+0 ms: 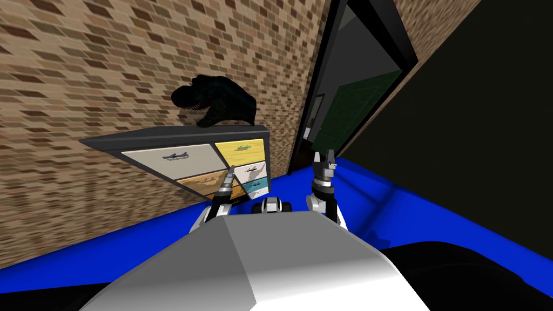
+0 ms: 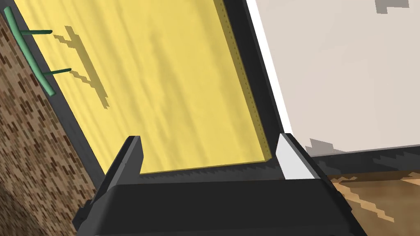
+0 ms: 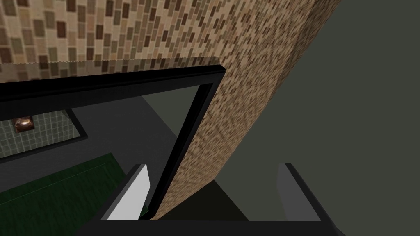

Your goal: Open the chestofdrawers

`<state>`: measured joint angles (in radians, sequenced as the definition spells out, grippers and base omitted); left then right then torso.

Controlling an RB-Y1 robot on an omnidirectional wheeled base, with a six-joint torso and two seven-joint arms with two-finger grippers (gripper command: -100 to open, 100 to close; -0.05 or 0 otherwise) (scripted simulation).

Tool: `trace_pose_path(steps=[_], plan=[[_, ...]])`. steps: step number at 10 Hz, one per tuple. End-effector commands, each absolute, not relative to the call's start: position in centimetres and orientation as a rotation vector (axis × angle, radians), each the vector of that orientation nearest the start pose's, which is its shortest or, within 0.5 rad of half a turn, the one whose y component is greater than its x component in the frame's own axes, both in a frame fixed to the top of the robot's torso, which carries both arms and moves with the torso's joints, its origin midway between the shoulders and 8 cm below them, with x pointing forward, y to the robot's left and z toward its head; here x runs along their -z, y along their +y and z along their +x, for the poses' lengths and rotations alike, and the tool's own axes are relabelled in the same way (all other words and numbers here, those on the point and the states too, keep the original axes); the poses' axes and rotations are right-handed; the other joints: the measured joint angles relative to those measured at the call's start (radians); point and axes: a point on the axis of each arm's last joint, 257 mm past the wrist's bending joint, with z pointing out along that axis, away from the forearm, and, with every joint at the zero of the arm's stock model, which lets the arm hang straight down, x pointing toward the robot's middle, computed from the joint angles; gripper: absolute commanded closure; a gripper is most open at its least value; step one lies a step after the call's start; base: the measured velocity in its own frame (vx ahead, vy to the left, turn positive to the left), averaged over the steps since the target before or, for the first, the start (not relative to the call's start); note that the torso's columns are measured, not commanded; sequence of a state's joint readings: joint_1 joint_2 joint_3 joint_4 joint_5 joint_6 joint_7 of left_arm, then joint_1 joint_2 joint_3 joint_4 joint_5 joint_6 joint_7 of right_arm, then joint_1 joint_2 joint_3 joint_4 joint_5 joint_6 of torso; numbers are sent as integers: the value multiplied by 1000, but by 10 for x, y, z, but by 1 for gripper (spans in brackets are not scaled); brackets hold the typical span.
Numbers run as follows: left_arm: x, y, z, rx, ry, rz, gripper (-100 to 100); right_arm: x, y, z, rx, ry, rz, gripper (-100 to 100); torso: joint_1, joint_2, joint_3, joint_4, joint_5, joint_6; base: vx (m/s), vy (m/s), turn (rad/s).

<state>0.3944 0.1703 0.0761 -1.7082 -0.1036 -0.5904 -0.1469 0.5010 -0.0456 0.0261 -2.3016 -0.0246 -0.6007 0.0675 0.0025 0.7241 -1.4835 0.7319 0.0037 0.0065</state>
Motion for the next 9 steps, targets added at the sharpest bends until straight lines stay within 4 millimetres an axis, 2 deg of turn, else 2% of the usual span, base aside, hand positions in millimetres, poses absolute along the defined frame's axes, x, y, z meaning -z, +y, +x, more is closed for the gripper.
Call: trace_pose_path(steps=[1,2,3,6,9], plan=[[210,322,406,923,1134,-713,-100,-51,-265,322,-1310,563,524,0,0,0,0,0,0,0,14,-73,-15],[218,323,406,916,1143,-728,-100,-51,-265,322,-1309,563,524,0,-1,4,2,2,-2,-3,27,-76,-3],[218,323,406,916,1143,-728,-100,-51,-265,322,-1309,563,524,0,-2,10,5,5,-3,-6,23,-50,8],[243,323,405,901,1159,-783,-100,-51,-265,322,-1310,563,524,0,-3,16,9,7,-3,-6,4,-56,13],[264,315,403,904,1149,-858,-100,-51,-265,322,-1310,563,524,0,-3,13,7,6,-4,-7,6,-64,13]])
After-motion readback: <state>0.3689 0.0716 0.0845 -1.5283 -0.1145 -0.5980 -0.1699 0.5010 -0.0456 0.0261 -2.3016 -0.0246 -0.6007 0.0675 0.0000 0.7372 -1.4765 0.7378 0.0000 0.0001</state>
